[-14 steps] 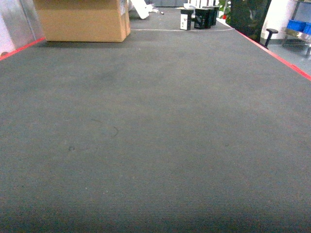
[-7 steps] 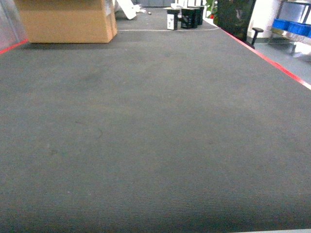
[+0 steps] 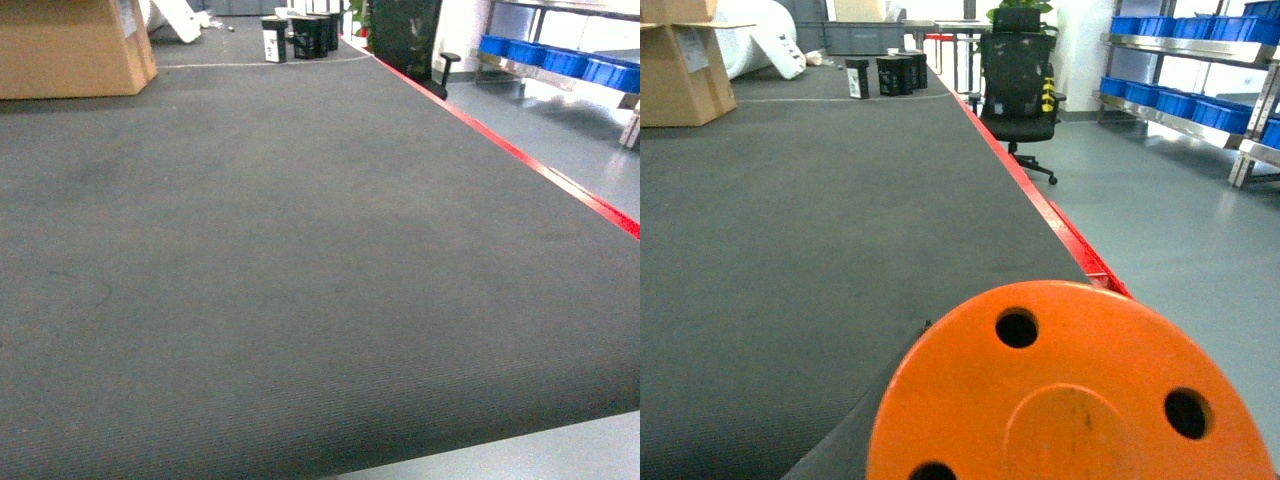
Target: Sort blue parts and orange caps into right shelf containers
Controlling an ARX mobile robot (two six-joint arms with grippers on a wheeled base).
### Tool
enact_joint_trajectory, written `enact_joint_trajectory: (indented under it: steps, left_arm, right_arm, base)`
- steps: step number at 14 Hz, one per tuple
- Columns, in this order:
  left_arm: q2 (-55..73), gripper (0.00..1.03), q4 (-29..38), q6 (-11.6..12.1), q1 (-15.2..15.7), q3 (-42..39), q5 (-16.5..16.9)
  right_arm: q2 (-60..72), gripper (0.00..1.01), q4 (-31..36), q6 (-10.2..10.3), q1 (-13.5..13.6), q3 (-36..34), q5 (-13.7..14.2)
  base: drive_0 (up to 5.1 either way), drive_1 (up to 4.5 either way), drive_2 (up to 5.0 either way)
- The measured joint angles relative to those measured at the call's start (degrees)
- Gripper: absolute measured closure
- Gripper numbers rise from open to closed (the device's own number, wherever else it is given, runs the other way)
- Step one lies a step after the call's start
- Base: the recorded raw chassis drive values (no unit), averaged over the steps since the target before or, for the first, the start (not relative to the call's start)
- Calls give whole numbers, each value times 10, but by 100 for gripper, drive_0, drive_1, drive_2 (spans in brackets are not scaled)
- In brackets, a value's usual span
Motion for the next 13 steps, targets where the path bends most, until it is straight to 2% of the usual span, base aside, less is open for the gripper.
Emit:
enact_joint_trajectory:
  steps: [13]
  left_arm:
    - [0, 61, 0, 0, 0, 0, 0]
  right_arm:
    - [0, 57, 0, 0, 0, 0, 0]
  base:
    - [-152, -152, -152]
